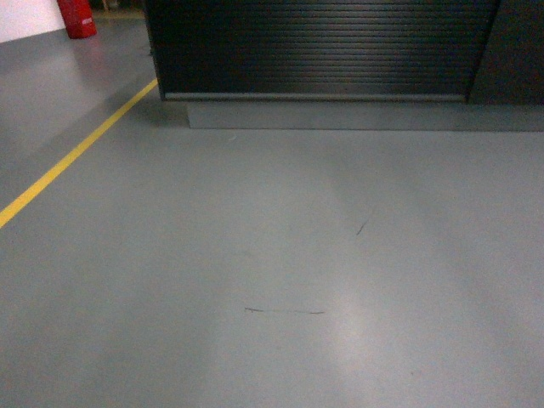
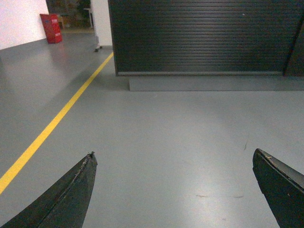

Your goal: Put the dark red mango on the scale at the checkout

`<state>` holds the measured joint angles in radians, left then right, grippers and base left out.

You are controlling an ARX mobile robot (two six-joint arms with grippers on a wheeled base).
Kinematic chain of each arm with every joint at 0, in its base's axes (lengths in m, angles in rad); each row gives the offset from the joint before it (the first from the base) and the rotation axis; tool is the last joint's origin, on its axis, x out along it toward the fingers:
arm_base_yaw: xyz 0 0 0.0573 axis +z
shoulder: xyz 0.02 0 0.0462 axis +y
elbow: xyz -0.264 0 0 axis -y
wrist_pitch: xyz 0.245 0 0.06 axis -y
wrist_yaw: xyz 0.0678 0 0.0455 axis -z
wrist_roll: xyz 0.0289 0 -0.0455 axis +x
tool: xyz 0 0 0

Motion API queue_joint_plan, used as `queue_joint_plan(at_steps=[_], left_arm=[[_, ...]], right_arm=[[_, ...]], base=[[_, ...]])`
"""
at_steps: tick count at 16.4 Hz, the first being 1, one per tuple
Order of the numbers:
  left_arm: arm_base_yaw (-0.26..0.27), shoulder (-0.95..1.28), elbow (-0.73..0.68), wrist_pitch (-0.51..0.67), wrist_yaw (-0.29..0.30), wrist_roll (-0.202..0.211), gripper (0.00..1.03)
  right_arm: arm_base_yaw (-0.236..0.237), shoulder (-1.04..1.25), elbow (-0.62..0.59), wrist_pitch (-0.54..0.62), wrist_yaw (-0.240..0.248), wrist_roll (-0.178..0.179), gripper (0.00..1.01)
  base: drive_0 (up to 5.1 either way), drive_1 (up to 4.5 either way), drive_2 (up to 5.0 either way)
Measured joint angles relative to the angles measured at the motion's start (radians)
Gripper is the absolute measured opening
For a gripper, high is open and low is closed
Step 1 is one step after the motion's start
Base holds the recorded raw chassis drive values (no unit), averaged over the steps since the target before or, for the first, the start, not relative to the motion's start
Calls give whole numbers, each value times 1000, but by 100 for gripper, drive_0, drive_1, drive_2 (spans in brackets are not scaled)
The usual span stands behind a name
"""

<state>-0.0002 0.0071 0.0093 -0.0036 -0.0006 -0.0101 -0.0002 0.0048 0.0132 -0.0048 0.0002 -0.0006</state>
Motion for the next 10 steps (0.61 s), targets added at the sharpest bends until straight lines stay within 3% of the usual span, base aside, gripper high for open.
queue_joint_plan(at_steps=[10], left_arm=[[0,0,0,1,0,0,98]], right_arm=[[0,0,0,1,0,0,98]], base=[[-8,409,-424]])
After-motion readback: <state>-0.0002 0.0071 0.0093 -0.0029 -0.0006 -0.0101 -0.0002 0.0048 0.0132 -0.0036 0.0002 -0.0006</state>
